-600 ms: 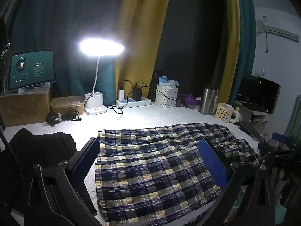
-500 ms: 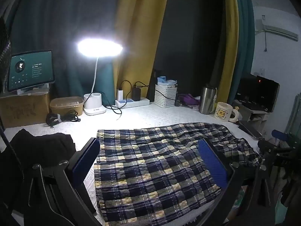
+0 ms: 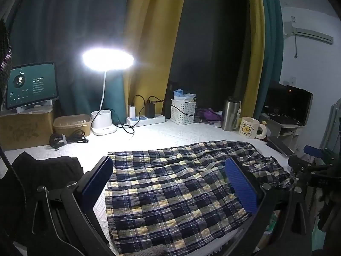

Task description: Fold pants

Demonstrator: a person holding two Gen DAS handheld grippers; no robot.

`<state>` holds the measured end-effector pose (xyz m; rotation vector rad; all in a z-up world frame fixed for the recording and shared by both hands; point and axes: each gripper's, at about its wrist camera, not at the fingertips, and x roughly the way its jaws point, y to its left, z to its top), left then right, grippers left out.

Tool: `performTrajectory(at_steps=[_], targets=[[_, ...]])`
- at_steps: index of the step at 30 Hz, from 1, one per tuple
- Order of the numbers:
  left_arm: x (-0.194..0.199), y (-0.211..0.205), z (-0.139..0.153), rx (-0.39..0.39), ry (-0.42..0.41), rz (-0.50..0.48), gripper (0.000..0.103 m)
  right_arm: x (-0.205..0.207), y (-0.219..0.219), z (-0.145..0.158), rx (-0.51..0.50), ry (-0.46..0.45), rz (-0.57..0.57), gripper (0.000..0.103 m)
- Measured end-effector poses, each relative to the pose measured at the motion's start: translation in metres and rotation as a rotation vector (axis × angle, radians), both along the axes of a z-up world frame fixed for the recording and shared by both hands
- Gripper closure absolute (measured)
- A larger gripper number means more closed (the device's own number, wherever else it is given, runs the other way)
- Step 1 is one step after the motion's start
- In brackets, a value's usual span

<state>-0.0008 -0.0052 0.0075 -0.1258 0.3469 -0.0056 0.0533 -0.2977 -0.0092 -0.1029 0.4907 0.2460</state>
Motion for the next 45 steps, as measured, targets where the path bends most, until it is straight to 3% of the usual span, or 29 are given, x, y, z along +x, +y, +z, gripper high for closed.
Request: performTrajectory(at_steps=[19,45], targets=[[-0.004,-0.007,-0.003,0.038,0.019,0.002,0.0,-0.002,-0.004,-0.002,0.011,-0.004,0.003,0.0],[-0.004,-0.002,0.005,0.016,0.012,0.012,0.0,-0.001,-0.001,0.007,0.019,-0.016,0.013,0.0]])
